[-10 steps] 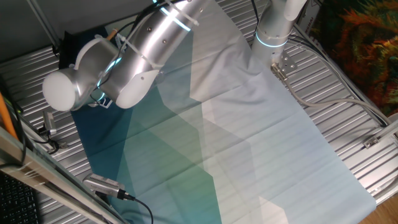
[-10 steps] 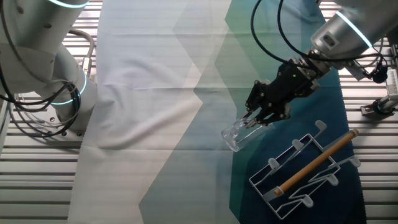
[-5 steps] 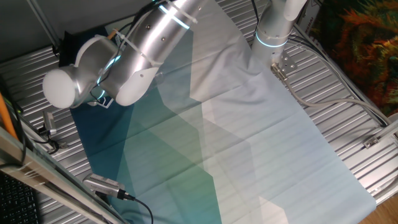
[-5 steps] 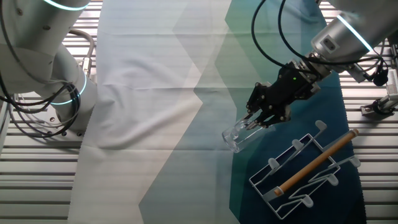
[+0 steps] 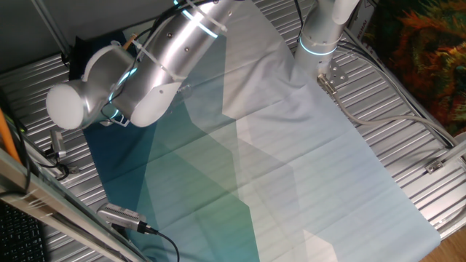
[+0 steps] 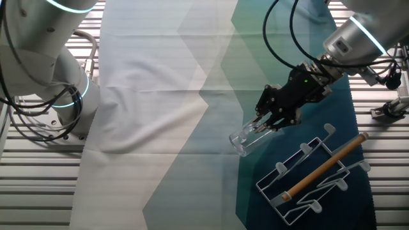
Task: Put the cup on the cup rack
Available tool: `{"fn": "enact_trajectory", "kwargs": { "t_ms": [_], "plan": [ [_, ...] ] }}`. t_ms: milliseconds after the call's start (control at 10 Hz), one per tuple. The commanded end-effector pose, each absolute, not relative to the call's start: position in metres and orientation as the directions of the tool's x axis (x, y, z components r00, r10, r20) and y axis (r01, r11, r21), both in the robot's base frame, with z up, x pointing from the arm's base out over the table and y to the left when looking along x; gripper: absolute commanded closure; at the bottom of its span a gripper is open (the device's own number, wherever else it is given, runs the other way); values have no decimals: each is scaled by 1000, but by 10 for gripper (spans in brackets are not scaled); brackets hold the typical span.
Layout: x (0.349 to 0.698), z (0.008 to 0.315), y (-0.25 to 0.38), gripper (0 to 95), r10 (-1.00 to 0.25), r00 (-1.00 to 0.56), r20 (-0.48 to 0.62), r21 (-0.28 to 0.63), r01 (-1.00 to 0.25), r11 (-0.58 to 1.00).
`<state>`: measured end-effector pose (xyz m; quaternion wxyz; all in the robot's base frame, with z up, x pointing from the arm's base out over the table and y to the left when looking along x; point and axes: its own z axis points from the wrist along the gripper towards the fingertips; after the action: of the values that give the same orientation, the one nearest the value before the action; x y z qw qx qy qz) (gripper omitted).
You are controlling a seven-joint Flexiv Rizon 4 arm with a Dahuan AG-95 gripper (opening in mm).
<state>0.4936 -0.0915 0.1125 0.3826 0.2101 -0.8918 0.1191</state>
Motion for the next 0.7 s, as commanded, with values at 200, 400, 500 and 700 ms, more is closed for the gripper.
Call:
{"fn": "enact_trajectory", "kwargs": {
  "t_ms": [200, 400, 500, 700],
  "plan": [
    [492, 105, -92, 760, -299, -609, 735, -49, -487, 872],
    [491, 104, -92, 760, -312, -622, 719, -41, -485, 874],
    [491, 102, -93, 760, -318, -626, 712, -34, -482, 876],
    [492, 101, -93, 760, -323, -637, 700, -35, -482, 875]
  ]
}}
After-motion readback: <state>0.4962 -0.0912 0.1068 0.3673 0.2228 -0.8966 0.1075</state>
